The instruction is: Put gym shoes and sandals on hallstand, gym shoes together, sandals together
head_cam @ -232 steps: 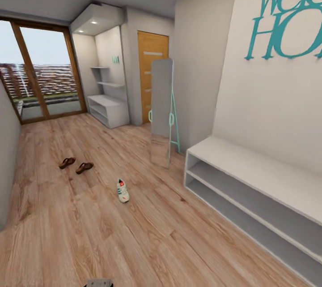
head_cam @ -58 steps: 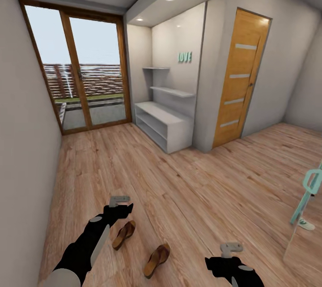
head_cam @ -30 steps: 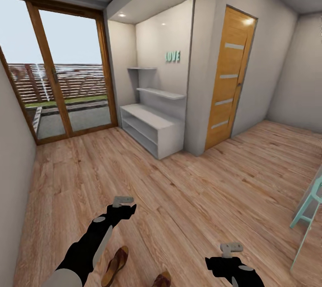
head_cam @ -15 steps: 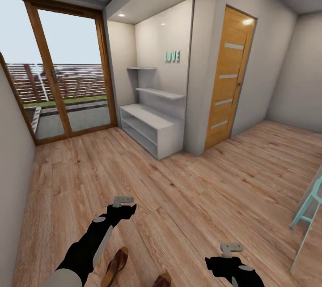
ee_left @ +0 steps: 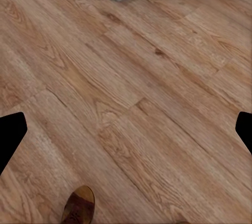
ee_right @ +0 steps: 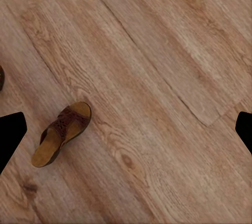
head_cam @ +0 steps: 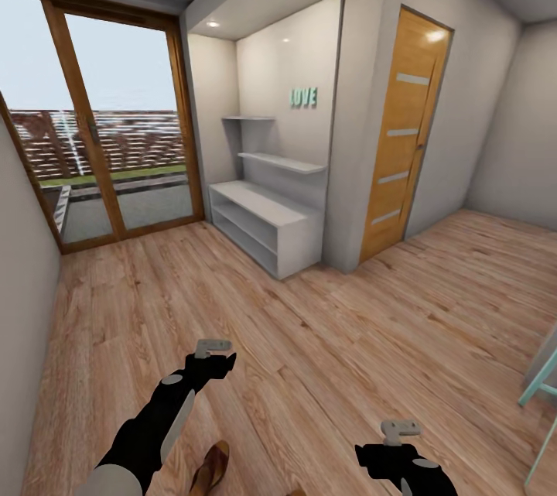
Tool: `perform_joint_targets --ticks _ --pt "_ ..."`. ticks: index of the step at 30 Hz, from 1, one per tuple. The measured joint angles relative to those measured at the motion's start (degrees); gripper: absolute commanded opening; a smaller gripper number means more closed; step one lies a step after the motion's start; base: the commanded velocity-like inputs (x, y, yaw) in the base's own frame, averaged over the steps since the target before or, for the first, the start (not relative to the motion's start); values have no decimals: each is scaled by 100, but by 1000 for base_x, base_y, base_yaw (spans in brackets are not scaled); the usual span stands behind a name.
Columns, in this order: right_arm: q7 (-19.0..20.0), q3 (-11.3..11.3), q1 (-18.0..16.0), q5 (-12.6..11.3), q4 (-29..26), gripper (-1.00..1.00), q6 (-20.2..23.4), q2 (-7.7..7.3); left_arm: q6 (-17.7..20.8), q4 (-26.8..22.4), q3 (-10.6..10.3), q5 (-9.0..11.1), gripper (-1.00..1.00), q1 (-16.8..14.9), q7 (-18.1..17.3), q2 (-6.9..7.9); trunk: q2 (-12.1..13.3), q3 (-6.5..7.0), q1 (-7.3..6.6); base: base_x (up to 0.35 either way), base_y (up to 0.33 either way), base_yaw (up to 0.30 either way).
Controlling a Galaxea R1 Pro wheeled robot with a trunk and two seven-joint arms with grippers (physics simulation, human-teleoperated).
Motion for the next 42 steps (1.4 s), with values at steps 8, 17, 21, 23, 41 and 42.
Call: perform_joint_targets --ticks 8,17,21,23,41,42 --pt "0 0 0 1 0 100 0 0 -1 0 0 0 100 2 -2 0 0 0 1 10 8 -3" --pt "0 -7 2 2 -2 100 1 -1 -2 2 -1 -1 100 1 -2 -1 0 0 1 1 0 -186" --pt "0 -8 0 1 -2 100 1 -1 -2 2 -1 -1 100 1 -2 -1 0 0 1 0 0 -258" --pt "0 -8 1 1 -2 100 1 -1 -2 2 -1 -1 100 1 -2 -1 0 0 1 0 0 -264" --pt "0 -8 1 -1 -1 100 0 0 -1 1 -1 0 100 2 -2 0 0 0 1 0 0 -127" --pt "0 -8 1 -1 -1 100 1 0 -1 1 -1 0 100 2 -2 0 0 0 1 0 0 -126"
